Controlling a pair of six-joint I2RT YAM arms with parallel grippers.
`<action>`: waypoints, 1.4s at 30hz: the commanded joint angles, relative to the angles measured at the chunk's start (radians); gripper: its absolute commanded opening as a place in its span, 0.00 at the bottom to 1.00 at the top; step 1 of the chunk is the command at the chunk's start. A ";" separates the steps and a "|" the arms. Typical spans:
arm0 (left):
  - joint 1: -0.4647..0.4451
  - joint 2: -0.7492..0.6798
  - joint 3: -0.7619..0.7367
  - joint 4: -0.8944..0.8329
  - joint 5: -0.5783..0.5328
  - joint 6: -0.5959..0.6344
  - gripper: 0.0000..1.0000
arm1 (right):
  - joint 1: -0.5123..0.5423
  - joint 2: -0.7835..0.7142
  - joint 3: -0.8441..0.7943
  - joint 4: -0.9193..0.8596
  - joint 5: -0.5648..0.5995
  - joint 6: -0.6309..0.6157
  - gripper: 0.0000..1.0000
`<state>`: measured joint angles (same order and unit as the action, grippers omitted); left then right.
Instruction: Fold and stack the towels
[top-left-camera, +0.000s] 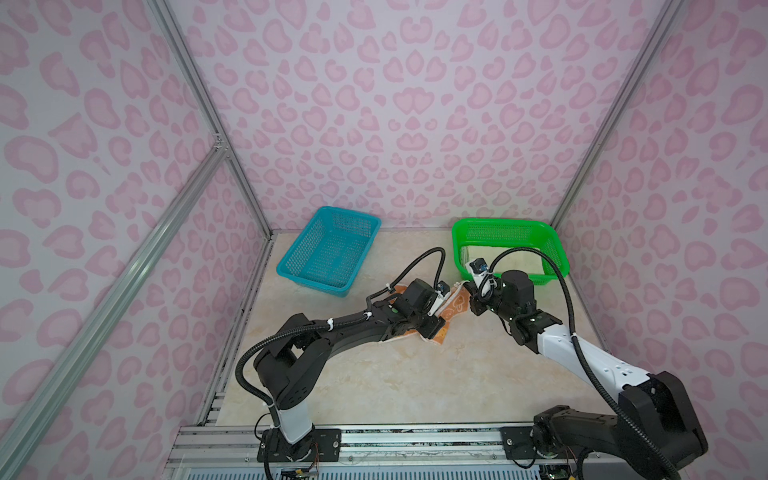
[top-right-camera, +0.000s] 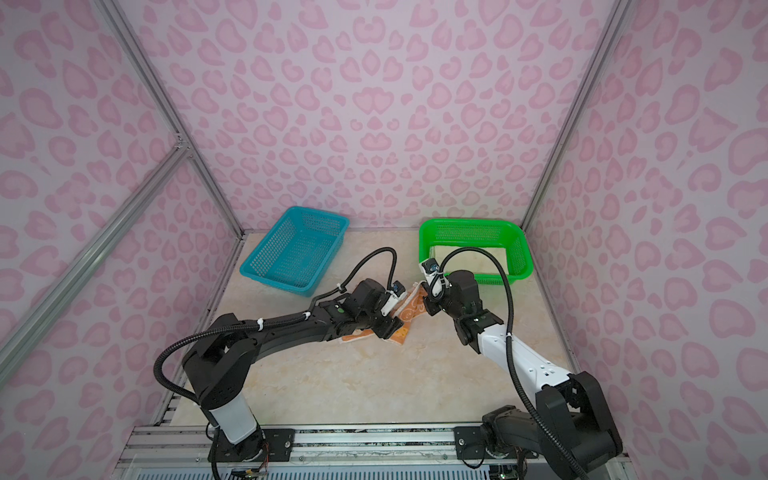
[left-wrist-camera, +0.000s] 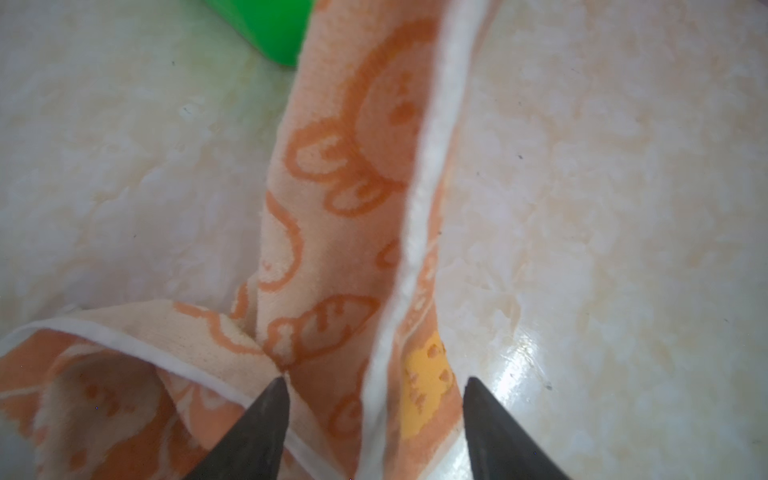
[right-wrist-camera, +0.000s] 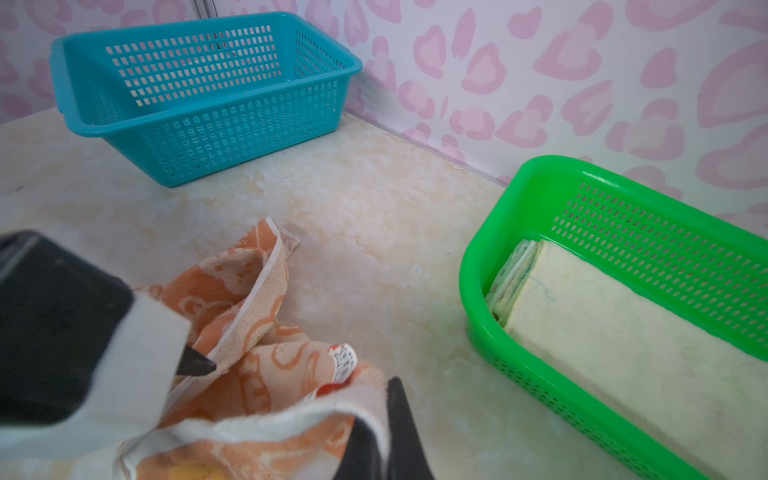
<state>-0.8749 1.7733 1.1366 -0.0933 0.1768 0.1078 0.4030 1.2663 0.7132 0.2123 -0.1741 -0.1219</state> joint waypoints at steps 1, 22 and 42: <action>0.000 -0.009 -0.003 -0.014 0.083 -0.028 0.59 | -0.008 0.014 0.025 0.009 -0.023 0.013 0.00; -0.026 0.096 -0.011 0.084 -0.025 -0.124 0.37 | -0.011 0.044 0.066 0.025 -0.040 0.024 0.00; 0.010 0.042 0.002 0.113 -0.003 -0.095 0.46 | -0.016 0.050 0.058 0.025 -0.052 0.024 0.00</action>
<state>-0.8650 1.7874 1.1198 0.0086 0.1478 0.0010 0.3859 1.3098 0.7742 0.2150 -0.2115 -0.1055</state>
